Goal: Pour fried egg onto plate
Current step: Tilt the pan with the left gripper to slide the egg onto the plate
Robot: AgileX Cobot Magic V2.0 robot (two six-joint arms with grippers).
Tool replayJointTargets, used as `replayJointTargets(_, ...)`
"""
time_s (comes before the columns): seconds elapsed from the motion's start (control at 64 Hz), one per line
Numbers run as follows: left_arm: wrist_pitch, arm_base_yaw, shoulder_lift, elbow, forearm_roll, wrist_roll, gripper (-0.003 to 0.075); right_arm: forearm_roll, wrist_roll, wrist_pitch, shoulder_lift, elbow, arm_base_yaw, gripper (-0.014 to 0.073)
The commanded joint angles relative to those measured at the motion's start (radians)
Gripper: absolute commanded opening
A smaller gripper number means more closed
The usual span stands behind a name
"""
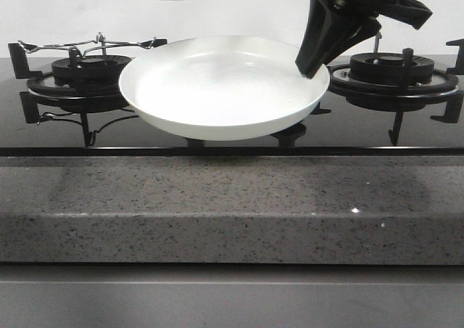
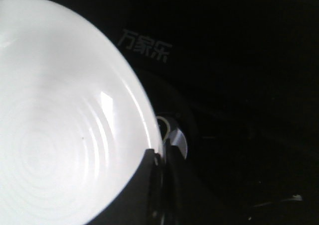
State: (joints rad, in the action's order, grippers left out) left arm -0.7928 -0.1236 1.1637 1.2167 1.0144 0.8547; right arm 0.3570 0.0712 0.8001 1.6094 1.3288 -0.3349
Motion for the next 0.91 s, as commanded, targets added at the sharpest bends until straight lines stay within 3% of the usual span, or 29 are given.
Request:
replayJointTargets(0.0, 0.117, -0.063, -0.052, 0.030, 0.028, 0.045, -0.0020, 0.021, 0.008, -0.043, -0.039, 0.023, 0.001, -0.0054)
replayJointTargets(0.422, 0.270, -0.251, -0.073, 0.030, -0.283, 0.066, -0.0019, 0.021, 0.008, -0.043, -0.039, 0.023, 0.001, -0.0054)
replayJointTargets(0.891, 0.303, -0.260, -0.061, 0.030, -0.308, 0.076, -0.0019, 0.021, 0.008, -0.043, -0.039, 0.023, 0.001, -0.0054)
